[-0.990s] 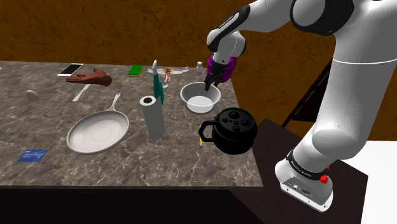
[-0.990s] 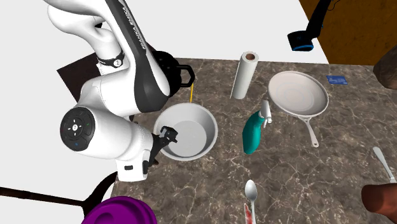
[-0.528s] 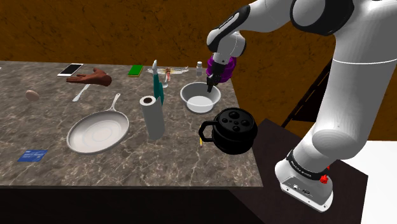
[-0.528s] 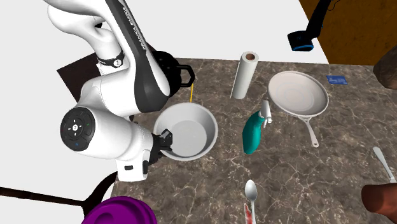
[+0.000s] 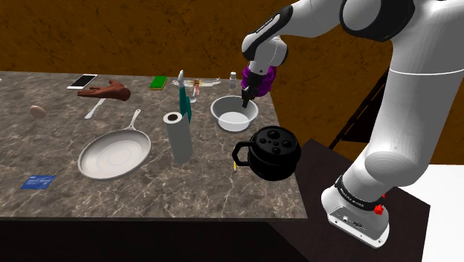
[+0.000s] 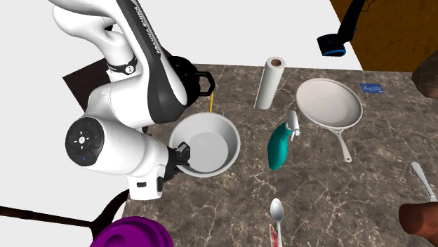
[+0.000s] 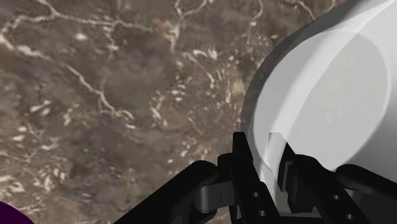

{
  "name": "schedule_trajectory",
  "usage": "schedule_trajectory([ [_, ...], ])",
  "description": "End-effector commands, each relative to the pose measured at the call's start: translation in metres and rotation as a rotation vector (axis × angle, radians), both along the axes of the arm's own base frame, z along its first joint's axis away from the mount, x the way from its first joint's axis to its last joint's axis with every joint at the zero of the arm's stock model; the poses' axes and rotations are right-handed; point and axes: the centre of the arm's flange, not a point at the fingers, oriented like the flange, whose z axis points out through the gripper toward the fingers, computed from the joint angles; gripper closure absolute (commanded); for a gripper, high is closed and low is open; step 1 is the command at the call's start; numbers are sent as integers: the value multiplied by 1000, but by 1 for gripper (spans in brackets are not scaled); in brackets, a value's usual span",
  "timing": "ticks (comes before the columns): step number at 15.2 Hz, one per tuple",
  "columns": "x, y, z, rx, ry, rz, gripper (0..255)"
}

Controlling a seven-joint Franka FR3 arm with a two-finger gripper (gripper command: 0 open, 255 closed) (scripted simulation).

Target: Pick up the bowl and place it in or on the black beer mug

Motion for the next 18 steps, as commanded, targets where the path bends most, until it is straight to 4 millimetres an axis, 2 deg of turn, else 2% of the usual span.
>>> schedule_trajectory([
  [1,0,0,8,0,-1,0,255],
  [18,0,0,98,0,-1,0,255],
])
